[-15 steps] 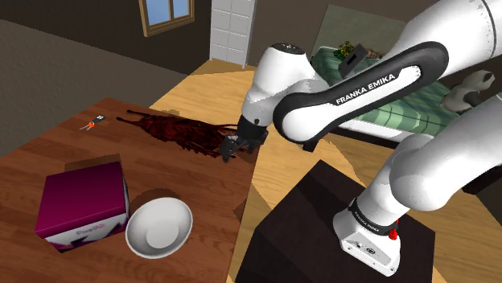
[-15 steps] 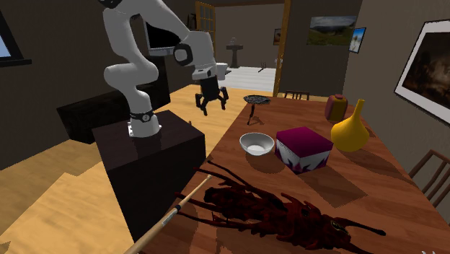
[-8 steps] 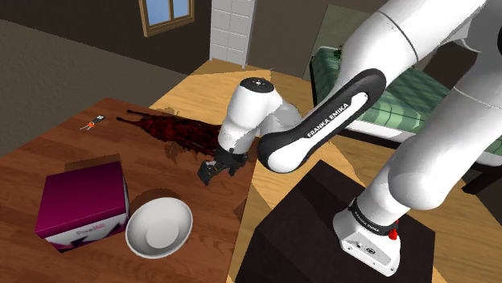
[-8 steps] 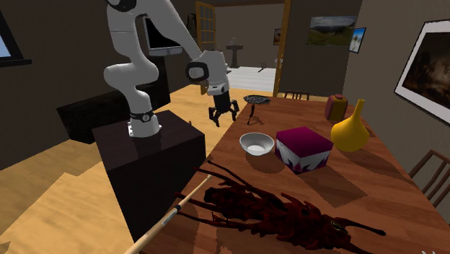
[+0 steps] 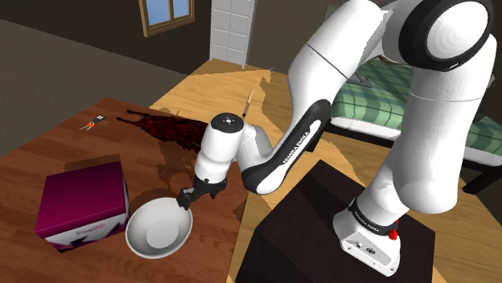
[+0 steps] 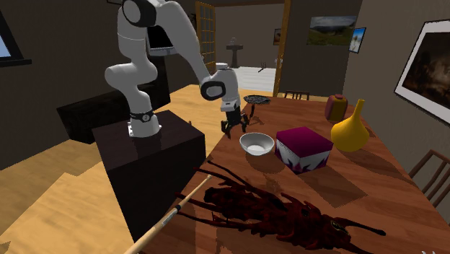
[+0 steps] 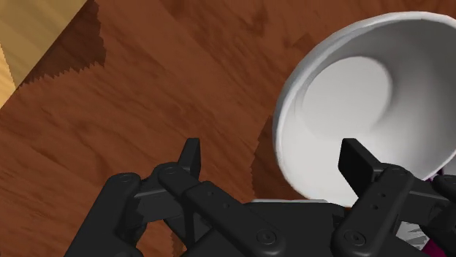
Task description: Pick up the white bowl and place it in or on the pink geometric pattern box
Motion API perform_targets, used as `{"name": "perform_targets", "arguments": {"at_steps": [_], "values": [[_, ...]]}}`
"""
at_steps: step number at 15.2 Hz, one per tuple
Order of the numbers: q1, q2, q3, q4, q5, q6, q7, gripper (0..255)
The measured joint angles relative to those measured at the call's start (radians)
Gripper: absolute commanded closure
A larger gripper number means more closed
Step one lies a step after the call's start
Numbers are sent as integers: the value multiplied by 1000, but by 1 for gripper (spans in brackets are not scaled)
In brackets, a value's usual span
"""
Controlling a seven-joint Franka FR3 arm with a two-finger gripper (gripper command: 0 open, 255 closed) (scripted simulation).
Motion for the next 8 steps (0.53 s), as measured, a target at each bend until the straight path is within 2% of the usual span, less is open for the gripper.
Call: {"name": "perform_targets", "arguments": {"at_steps": [3,8], "values": [[86,102,-68,80,-64,21,74,0],[141,182,-130,128,-110,58,116,0]]}}
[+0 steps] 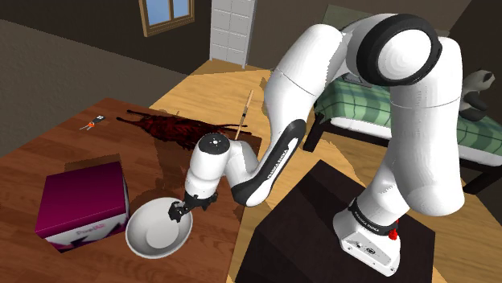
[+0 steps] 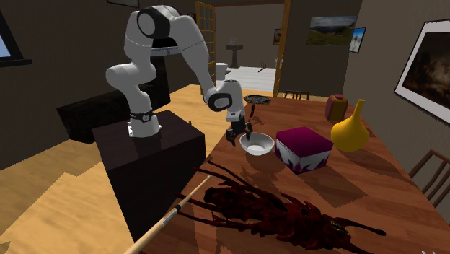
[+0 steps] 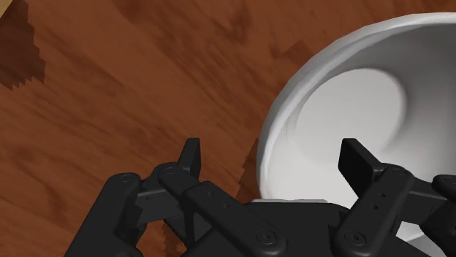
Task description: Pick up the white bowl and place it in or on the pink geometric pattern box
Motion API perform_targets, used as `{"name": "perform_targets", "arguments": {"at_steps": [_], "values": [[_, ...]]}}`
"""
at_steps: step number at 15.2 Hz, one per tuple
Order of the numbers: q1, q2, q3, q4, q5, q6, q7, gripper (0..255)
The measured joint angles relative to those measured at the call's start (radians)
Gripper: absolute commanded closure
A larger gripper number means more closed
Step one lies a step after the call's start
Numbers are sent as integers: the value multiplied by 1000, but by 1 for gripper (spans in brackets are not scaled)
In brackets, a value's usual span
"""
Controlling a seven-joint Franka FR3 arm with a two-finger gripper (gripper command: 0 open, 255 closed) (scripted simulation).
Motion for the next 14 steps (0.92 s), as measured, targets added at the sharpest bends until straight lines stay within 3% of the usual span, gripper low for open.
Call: {"name": "perform_targets", "arguments": {"at_steps": [8,9,14], "values": [[23,36,-25,23,-16,16,16,0],[23,36,-25,23,-16,16,16,255],[23,36,-25,23,-16,16,16,255]]}}
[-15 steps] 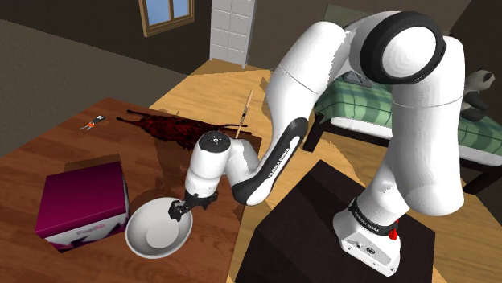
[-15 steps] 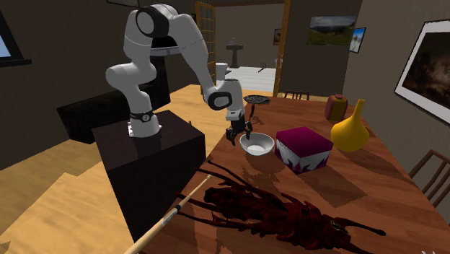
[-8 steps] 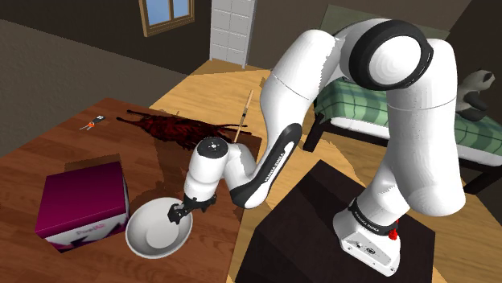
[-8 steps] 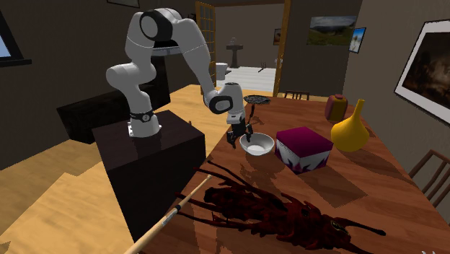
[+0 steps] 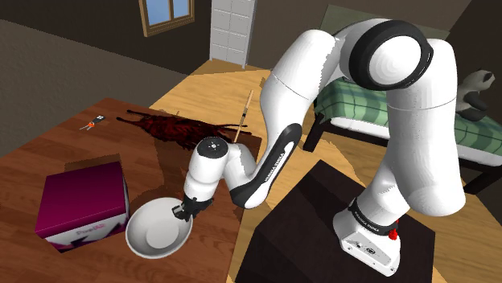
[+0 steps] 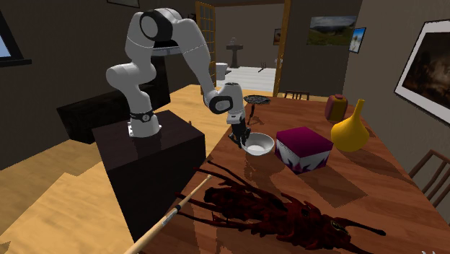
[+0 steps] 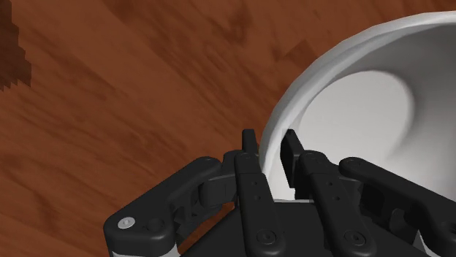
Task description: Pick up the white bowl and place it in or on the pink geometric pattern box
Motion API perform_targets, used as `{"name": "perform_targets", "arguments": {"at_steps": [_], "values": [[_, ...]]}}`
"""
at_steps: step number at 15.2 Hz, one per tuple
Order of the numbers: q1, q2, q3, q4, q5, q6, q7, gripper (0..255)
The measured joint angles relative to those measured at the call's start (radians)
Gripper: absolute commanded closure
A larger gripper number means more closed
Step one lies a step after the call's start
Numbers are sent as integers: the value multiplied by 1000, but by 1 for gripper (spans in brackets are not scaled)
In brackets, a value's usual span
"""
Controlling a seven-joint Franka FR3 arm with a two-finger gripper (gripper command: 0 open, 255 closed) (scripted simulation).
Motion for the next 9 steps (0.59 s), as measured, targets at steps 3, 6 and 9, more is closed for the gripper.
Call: {"name": "perform_targets", "arguments": {"at_steps": [3,6,9], "values": [[0,0,0,0,0,0,0,255],[-5,-6,7,-1,4,-6,-4,255],[-29,-38,34,-18,23,-26,-22,255]]}}
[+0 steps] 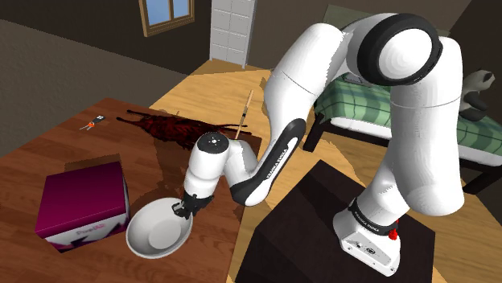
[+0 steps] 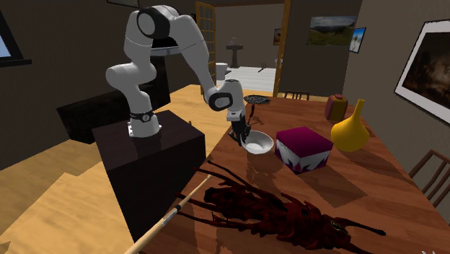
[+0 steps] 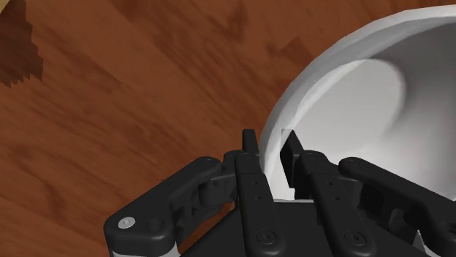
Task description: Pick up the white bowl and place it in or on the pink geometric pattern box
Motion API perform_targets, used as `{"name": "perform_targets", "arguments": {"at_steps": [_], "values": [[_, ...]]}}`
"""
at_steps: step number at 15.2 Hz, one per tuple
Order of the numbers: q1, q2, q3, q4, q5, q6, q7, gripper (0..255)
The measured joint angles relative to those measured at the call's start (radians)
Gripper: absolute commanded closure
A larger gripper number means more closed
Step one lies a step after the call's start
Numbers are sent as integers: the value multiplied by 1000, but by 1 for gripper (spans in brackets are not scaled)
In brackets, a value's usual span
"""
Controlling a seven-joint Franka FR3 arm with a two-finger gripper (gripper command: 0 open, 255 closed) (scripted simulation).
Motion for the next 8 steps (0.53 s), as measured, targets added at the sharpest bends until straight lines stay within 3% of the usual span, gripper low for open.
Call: {"name": "perform_targets", "arguments": {"at_steps": [8], "values": [[-82,-103,100,-35,81,-77,-71,255]]}}
